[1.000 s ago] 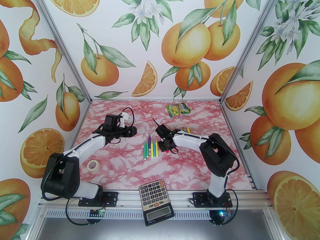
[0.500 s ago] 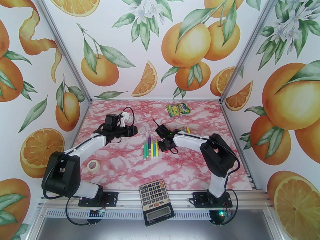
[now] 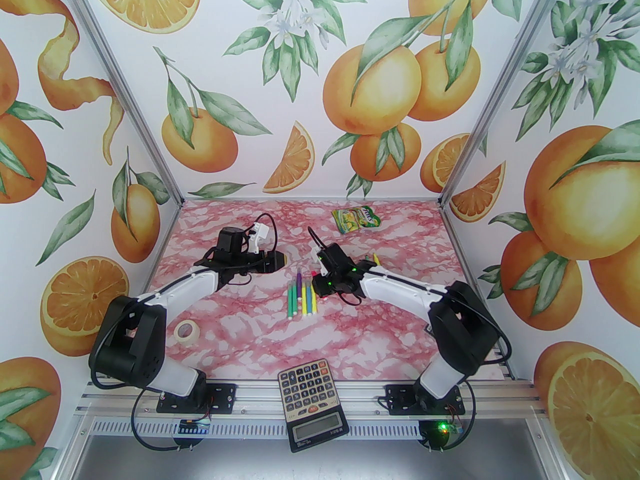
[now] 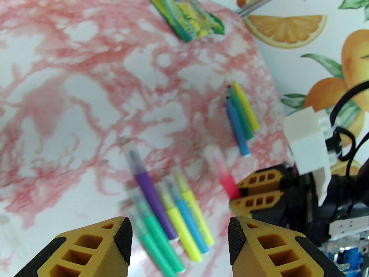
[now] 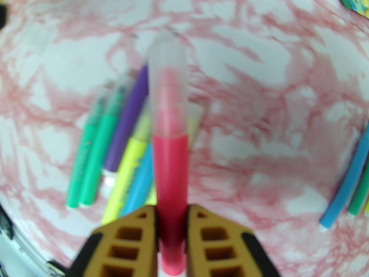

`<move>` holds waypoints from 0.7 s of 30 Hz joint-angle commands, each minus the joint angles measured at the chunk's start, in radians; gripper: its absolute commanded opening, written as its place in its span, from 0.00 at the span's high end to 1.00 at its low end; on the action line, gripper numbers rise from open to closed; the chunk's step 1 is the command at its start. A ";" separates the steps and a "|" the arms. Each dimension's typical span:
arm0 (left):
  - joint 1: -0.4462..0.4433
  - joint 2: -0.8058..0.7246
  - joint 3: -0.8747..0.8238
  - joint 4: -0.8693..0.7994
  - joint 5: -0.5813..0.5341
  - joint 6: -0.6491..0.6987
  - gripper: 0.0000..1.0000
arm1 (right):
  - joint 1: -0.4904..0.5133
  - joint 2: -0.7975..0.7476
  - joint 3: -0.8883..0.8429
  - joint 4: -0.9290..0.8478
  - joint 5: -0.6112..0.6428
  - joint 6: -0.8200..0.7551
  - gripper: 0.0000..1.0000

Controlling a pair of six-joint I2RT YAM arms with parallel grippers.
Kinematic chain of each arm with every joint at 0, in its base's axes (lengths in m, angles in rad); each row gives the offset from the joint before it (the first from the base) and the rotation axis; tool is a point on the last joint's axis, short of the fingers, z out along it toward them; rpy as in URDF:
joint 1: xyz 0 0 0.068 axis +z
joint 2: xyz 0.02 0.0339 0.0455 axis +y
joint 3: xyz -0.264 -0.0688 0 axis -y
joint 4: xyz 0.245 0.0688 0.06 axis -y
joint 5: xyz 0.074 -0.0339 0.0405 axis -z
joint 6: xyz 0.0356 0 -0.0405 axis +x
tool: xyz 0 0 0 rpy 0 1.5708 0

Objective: Open the pen caps

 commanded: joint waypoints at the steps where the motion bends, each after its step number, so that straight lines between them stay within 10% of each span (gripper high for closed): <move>1: -0.022 0.023 0.027 0.095 0.074 -0.051 0.41 | 0.003 -0.056 -0.013 0.107 -0.089 -0.020 0.82; 21: -0.065 0.094 0.081 0.204 0.145 -0.147 0.48 | 0.010 -0.101 -0.037 0.206 -0.203 -0.036 0.82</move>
